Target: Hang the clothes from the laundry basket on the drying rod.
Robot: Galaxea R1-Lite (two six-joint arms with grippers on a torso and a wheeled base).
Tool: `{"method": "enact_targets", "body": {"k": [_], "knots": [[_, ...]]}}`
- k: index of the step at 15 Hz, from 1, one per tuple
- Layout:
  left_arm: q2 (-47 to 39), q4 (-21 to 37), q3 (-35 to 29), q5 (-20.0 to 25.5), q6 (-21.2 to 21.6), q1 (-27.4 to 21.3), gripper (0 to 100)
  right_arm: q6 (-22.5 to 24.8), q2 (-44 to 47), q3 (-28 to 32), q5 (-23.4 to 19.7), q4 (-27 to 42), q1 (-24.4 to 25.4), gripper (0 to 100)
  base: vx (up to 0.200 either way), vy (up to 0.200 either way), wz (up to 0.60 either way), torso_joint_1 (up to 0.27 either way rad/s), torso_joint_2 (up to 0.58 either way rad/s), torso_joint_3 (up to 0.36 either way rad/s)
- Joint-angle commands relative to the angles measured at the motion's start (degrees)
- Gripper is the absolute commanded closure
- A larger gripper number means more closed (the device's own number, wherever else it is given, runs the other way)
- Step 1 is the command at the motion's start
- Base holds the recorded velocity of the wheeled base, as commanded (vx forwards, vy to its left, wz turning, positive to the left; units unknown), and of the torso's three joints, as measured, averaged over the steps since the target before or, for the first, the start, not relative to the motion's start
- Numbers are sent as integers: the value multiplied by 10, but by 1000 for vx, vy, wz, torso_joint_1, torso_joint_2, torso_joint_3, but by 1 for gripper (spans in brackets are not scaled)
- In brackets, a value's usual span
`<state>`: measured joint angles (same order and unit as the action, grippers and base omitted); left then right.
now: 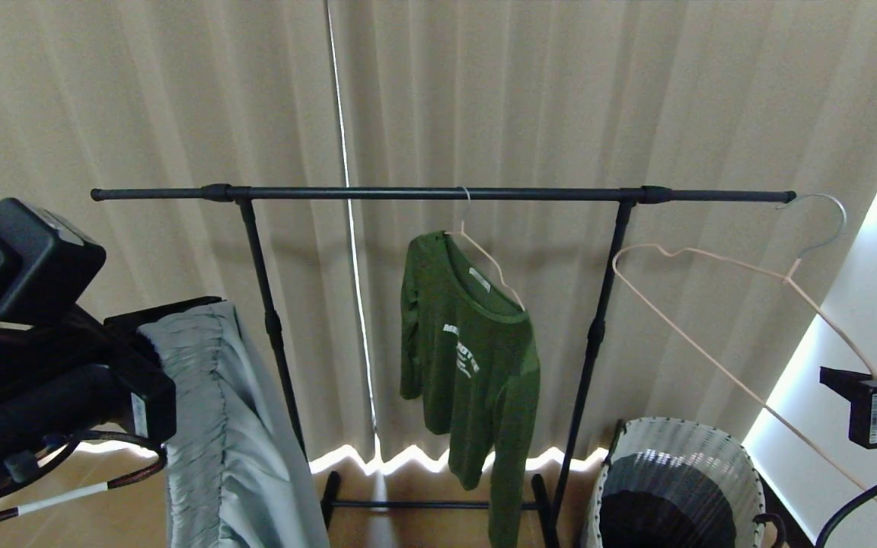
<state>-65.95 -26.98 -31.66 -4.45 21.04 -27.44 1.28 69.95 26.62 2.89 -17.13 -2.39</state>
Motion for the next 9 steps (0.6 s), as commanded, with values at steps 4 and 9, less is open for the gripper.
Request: {"method": "enact_targets", "body": {"k": [4, 9], "knots": [[-3, -1, -4, 0, 0, 0, 100, 0, -15, -1, 0, 1, 11, 100, 0, 200, 0, 5, 4, 0], [-5, -2, -1, 0, 1, 0, 100, 0, -19, -1, 0, 0, 11, 100, 0, 160, 0, 2, 2, 1]]}}
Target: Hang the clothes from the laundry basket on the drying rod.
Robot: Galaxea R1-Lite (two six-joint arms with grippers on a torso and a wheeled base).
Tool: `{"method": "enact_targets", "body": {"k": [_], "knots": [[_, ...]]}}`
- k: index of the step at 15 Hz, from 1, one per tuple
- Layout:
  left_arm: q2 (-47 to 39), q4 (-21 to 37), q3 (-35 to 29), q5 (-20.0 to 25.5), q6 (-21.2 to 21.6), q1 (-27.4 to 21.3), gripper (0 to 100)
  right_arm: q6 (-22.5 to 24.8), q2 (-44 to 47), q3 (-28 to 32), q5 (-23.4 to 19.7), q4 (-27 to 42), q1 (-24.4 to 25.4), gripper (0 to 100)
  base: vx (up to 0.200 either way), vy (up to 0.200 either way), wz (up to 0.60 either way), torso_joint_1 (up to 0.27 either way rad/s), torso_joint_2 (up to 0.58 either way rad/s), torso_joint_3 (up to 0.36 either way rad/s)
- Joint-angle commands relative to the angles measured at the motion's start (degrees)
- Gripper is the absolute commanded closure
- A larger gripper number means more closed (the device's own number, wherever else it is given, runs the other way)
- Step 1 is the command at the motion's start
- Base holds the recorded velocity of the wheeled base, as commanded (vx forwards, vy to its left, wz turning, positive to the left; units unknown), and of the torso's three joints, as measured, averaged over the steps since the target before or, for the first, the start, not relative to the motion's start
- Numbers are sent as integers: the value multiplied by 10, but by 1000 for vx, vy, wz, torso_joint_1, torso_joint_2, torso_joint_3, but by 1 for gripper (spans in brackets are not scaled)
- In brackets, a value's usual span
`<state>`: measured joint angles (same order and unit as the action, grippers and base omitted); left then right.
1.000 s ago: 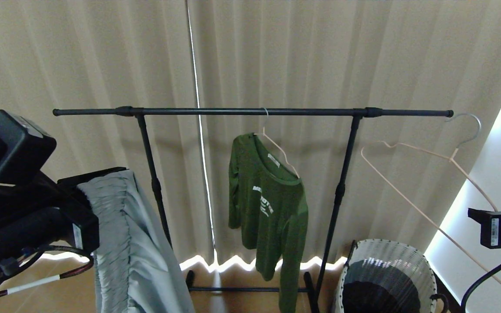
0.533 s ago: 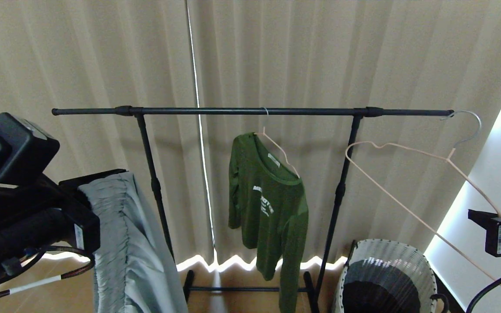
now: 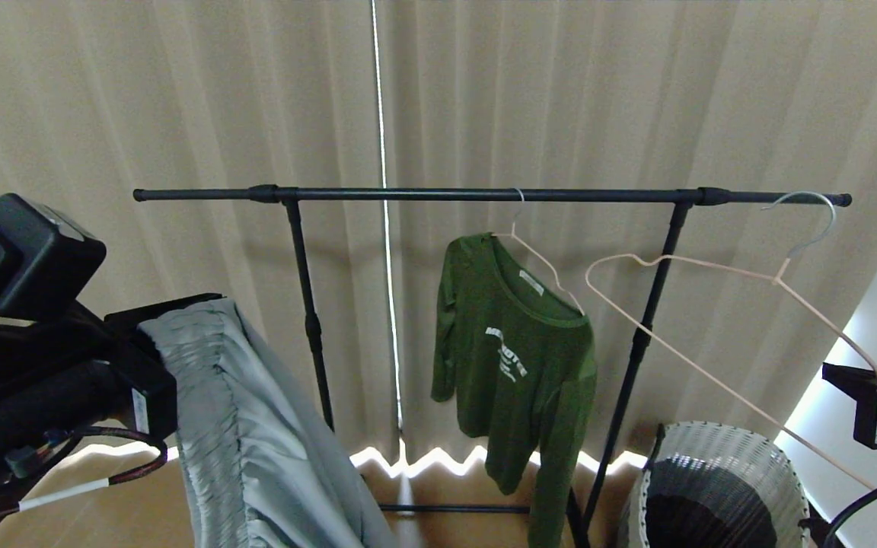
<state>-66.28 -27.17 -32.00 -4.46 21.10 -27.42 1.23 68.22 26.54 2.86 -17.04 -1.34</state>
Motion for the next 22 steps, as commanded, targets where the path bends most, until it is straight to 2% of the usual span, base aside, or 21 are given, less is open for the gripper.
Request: {"method": "enact_targets", "body": {"k": [1, 5, 6, 8, 9, 10, 11, 12, 13, 15, 17, 18, 19, 22], "knots": [[-2, 0, 4, 0, 3, 0, 100, 1, -6, 1, 0, 0, 1, 100, 0, 0, 0, 0, 0, 0], [-3, 1, 7, 0, 3, -1, 100, -18, -20, 13, -1, -2, 50, 100, 0, 0, 0, 0, 0, 0], [-13, 1, 4, -1, 7, -1, 100, -37, -19, 21, 1, 0, 85, 100, 0, 0, 0, 0, 0, 0], [-41, 3, -14, -31, 7, -3, 100, -47, -13, 24, 3, 3, 143, 100, 0, 0, 0, 0, 0, 0], [-64, 4, -29, -62, 7, -6, 100, -56, -6, 26, 4, 13, 175, 100, 0, 0, 0, 0, 0, 0], [-87, 5, -48, -92, 6, -8, 100, -71, 0, 33, 4, 37, 208, 100, 0, 0, 0, 0, 0, 0], [-100, 7, -60, -107, 5, -8, 100, -84, 2, 41, 4, 54, 226, 100, 0, 0, 0, 0, 0, 0], [-127, 9, -83, -120, 4, -8, 100, -121, 5, 67, 5, 94, 267, 100, 0, 0, 0, 0, 0, 0], [-140, 13, -93, -121, 3, -8, 100, -141, 7, 80, 5, 116, 289, 100, 0, 0, 0, 0, 0, 0], [-168, 73, -141, -123, -4, -8, 100, -199, 9, 120, 7, 183, 353, 100, 0, 0, 0, 0, 0, 0], [-205, 146, -216, -150, -46, -8, 100, -235, 10, 134, 10, 208, 417, 100, 0, 0, 0, 0, 0, 0], [-215, 162, -236, -159, -60, -8, 100, -237, 10, 135, 14, 208, 430, 100, 0, 0, 0, 0, 0, 0], [-247, 194, -285, -176, -97, -8, 100, -241, 14, 139, 21, 208, 455, 100, 0, 0, 0, 0, 0, 0], [-317, 230, -360, -200, -171, -12, 100, -265, 50, 172, 24, 207, 482, 100, 0, 0, 0, 0, 0, 0]]}}
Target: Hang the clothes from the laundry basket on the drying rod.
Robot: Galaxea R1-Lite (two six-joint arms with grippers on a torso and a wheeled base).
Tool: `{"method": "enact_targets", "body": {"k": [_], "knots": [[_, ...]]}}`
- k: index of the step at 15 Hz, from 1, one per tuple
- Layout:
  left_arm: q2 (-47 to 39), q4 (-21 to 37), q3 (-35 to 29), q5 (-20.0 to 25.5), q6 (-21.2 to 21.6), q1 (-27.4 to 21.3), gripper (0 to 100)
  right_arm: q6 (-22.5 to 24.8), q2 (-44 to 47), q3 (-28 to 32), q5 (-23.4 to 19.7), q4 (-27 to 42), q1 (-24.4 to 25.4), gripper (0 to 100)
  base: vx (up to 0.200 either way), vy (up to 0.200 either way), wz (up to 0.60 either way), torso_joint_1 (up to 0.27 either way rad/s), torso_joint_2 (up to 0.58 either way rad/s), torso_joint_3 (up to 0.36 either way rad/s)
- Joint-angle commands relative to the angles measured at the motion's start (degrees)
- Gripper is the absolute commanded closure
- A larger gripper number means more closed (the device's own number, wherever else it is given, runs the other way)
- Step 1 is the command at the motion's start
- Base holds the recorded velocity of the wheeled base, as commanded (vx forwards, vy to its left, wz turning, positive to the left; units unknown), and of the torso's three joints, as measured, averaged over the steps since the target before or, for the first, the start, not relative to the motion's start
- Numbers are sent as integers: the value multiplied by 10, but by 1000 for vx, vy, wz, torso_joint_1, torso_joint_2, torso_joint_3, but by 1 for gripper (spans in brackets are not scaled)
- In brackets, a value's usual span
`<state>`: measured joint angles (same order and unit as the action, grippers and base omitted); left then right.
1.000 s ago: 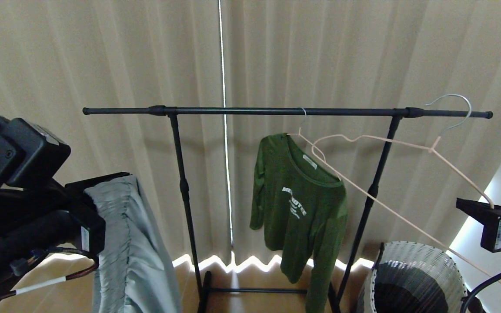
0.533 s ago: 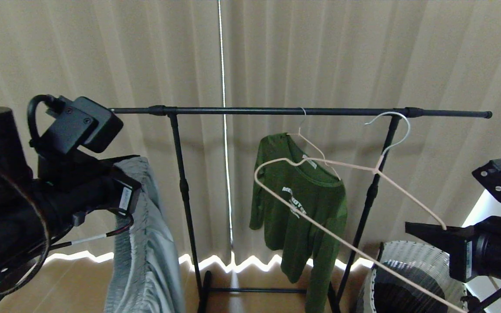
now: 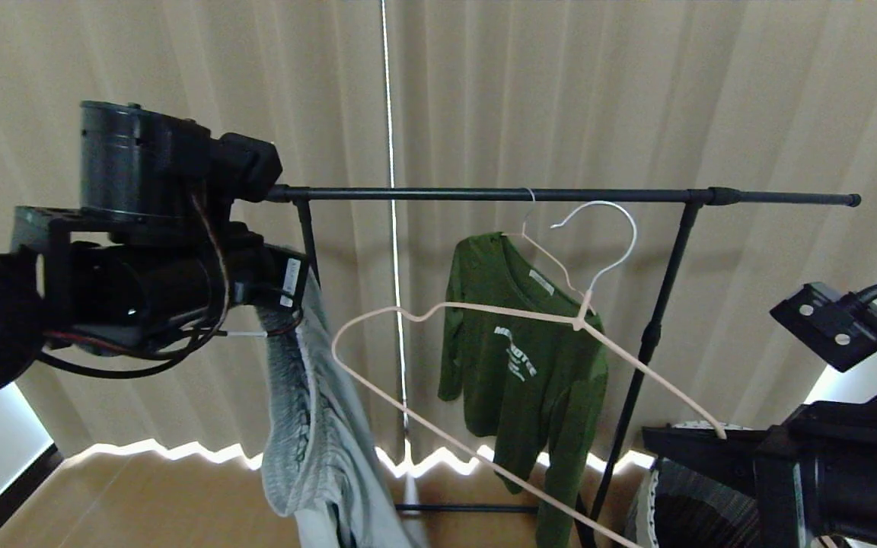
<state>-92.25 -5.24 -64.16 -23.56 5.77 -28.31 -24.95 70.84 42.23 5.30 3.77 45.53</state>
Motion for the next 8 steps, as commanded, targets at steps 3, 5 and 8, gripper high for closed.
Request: {"method": "enact_targets", "body": {"k": [3, 5, 8], "knots": [[-94, 13, -62, -39, -30, -3, 100, -4, 42, 32, 0, -5, 14, 100, 0, 0, 0, 0, 0, 0], [-102, 13, -69, -39, -31, -3, 100, -4, 47, 33, 1, -6, 18, 100, 0, 0, 0, 0, 0, 0], [-108, 13, -79, -78, -25, 4, 100, -2, 58, 37, 26, -7, 22, 100, 0, 0, 0, 0, 0, 0]]}}
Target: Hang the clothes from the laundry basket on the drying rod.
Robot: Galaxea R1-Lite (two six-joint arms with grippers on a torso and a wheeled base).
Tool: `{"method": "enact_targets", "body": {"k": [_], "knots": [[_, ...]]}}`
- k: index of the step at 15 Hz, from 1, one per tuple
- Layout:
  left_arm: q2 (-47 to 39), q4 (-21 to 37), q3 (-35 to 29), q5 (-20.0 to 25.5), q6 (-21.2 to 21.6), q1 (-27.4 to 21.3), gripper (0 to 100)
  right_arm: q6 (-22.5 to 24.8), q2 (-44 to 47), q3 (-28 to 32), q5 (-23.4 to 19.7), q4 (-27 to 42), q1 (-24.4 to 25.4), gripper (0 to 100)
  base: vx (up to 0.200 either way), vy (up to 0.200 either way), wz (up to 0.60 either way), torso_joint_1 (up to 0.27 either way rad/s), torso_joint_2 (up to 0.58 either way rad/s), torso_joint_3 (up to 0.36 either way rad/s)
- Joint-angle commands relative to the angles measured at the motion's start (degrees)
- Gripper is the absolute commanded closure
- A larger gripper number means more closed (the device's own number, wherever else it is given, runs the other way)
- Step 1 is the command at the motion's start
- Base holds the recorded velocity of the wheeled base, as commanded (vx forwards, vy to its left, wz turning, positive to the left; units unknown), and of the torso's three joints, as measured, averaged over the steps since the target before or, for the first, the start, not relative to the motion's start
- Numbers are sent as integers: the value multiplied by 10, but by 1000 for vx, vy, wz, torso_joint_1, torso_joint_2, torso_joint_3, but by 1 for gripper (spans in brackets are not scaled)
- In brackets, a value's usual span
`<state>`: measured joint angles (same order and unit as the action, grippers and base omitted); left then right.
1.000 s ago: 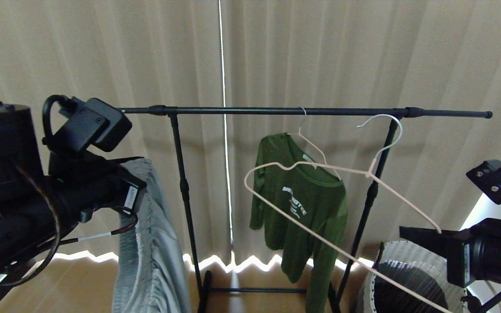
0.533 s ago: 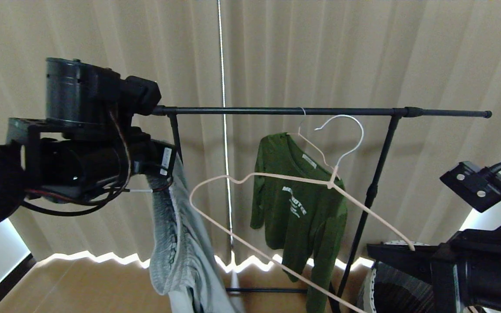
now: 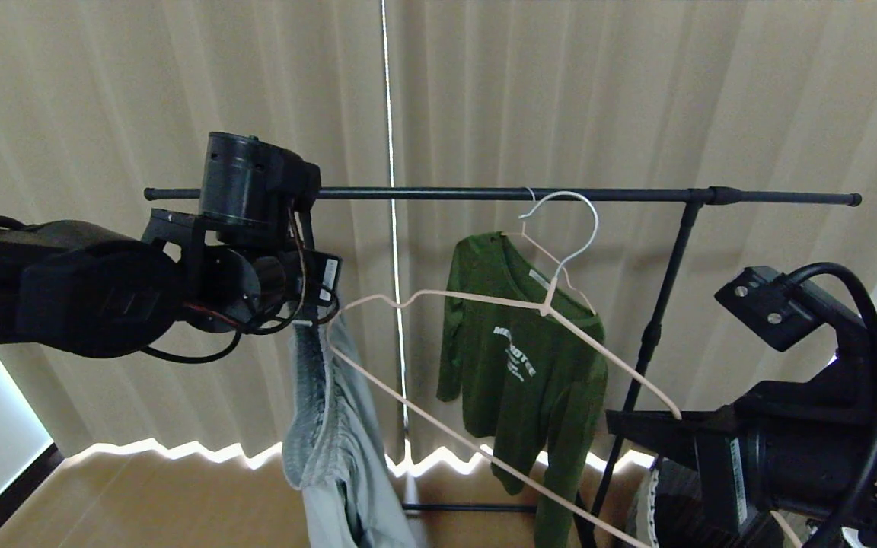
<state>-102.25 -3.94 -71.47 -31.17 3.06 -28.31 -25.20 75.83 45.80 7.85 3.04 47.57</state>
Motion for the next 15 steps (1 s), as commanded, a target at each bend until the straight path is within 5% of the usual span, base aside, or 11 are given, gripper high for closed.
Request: {"method": "enact_targets", "body": {"k": [1, 7, 12, 15], "knots": [[-15, -1, -12, -16, 3, 7, 100, 1, 7, 1, 1, 0, 8, 100, 0, 0, 0, 0, 0, 0], [-18, -1, -21, -28, 1, 4, 100, -1, 55, 37, 9, -1, 17, 100, 0, 0, 0, 0, 0, 0], [-9, 0, -17, -29, 1, 4, 100, -8, 131, 110, 63, -4, 17, 100, 0, 0, 0, 0, 0, 0], [-10, -1, -17, -29, -2, 1, 100, -31, 155, 111, 71, -63, 22, 100, 0, 0, 0, 0, 0, 0]]}}
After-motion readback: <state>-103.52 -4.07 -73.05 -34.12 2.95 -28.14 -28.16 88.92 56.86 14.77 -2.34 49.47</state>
